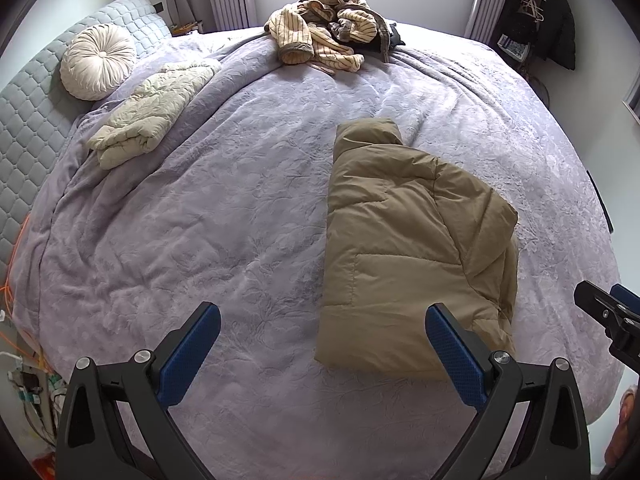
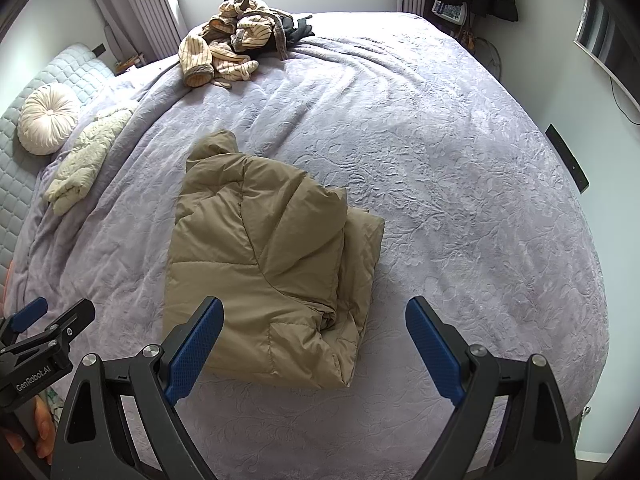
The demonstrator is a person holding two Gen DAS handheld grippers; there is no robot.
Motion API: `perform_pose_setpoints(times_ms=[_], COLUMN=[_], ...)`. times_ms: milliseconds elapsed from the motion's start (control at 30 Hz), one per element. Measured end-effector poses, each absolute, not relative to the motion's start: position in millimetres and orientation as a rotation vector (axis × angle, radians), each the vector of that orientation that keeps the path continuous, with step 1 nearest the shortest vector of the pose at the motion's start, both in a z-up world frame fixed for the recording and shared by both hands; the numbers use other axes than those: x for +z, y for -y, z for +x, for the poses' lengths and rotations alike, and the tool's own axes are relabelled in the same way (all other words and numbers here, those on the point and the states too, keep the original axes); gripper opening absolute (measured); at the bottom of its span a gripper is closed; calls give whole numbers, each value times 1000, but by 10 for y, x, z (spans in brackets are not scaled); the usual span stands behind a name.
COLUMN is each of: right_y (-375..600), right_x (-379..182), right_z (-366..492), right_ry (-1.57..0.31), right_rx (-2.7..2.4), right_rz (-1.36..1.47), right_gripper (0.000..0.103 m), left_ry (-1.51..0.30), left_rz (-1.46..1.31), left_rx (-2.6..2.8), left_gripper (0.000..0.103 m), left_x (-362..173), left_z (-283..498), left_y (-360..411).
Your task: Fold large clothes
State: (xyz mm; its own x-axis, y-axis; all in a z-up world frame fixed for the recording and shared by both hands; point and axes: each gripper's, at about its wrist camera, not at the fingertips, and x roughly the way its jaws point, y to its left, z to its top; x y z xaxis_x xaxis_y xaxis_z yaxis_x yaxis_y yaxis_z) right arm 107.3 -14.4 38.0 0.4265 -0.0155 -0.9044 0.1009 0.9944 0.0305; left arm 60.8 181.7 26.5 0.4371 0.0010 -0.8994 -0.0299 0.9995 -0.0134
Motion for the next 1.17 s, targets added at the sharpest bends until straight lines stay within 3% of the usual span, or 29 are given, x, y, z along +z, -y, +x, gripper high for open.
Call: perform_pose_setpoints(times_ms=[1167], right_y=[136], right_x=[375], right_z=[1077], right_ry=[-1130], right_rx=[-73], right_rz=[87], right_gripper=[94], left_ry=[-1111], left_rz=[-35], left_rx=[28], left_gripper=[102], left_x=[263], left_z=[575], left_y=[-1866])
